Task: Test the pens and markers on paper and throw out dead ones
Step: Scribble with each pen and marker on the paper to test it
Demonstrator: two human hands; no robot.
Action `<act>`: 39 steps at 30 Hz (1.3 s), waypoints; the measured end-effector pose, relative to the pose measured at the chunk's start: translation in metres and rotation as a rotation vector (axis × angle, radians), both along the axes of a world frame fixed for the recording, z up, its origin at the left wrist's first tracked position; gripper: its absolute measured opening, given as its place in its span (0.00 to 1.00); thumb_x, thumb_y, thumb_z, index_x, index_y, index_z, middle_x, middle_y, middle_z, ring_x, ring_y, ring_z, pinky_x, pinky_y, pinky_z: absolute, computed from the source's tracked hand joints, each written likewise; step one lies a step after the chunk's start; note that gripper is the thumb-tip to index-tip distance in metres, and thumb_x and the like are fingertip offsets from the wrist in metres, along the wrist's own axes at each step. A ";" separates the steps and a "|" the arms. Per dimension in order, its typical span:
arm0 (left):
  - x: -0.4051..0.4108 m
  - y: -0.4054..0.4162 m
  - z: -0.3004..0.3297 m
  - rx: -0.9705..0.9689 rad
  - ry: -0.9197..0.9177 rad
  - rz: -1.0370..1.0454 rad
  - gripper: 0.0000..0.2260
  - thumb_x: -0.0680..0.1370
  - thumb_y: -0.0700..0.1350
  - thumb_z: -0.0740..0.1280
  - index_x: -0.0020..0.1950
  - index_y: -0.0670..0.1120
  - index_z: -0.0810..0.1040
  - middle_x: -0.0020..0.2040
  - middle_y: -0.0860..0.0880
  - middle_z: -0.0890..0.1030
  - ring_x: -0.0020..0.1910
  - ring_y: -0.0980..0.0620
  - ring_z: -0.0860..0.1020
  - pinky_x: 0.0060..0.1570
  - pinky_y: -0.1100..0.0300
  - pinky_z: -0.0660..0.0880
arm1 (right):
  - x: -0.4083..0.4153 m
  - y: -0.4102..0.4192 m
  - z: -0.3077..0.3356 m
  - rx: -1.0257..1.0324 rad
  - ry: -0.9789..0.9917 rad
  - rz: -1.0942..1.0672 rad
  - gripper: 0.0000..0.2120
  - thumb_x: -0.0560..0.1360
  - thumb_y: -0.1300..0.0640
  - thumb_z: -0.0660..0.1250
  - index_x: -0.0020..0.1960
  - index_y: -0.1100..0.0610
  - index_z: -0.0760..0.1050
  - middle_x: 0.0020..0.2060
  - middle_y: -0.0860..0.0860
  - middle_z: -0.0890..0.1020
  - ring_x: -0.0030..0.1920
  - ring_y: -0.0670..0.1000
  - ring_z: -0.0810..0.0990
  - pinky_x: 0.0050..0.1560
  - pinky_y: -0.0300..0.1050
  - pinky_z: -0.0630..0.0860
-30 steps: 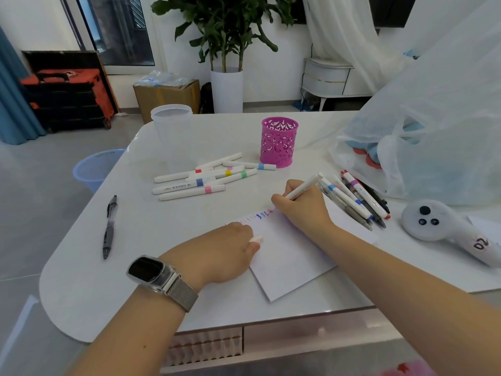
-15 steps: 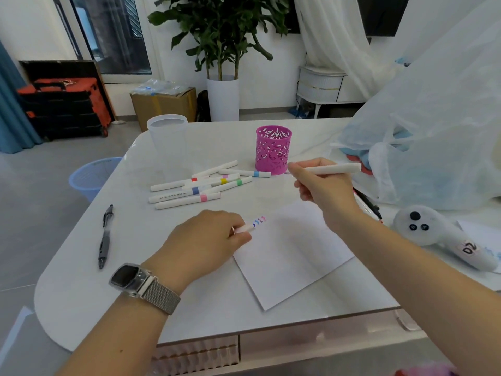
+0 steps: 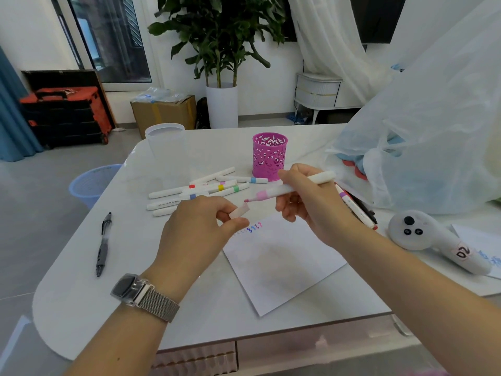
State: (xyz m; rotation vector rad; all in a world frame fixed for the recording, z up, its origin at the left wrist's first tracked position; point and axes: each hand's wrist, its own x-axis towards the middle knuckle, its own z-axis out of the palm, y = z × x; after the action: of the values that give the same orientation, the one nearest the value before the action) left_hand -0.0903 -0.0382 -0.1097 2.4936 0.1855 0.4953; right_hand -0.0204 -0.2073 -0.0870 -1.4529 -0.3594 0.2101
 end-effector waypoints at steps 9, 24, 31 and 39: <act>0.000 0.000 0.003 -0.057 -0.032 0.007 0.03 0.70 0.55 0.72 0.39 0.58 0.80 0.33 0.62 0.78 0.36 0.60 0.76 0.40 0.59 0.73 | 0.000 -0.001 -0.002 0.006 0.026 -0.001 0.17 0.79 0.62 0.60 0.32 0.57 0.68 0.24 0.57 0.76 0.23 0.51 0.70 0.23 0.41 0.67; -0.004 -0.004 0.005 -0.064 -0.071 -0.148 0.02 0.72 0.51 0.71 0.44 0.56 0.83 0.33 0.58 0.79 0.38 0.58 0.76 0.42 0.59 0.73 | 0.001 0.001 -0.005 0.002 0.066 -0.005 0.19 0.75 0.62 0.68 0.30 0.57 0.64 0.22 0.55 0.76 0.20 0.49 0.69 0.22 0.36 0.65; -0.003 -0.003 -0.001 -0.022 -0.272 -0.129 0.09 0.73 0.52 0.65 0.45 0.49 0.82 0.36 0.53 0.77 0.39 0.55 0.72 0.36 0.62 0.70 | -0.010 0.008 -0.007 0.110 0.142 -0.009 0.20 0.76 0.62 0.67 0.30 0.55 0.63 0.21 0.53 0.76 0.20 0.47 0.68 0.20 0.34 0.63; -0.005 0.002 -0.008 0.041 -0.235 -0.169 0.09 0.71 0.51 0.64 0.42 0.48 0.82 0.30 0.57 0.69 0.36 0.64 0.71 0.35 0.72 0.64 | -0.020 0.012 -0.015 0.110 0.175 0.004 0.17 0.77 0.63 0.66 0.32 0.56 0.63 0.22 0.55 0.77 0.20 0.49 0.70 0.21 0.36 0.66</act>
State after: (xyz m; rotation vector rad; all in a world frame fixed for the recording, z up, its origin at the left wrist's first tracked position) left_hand -0.0950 -0.0360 -0.1180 2.4385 -0.1277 0.7195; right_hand -0.0401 -0.1954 -0.1022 -1.3152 -0.2274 0.3136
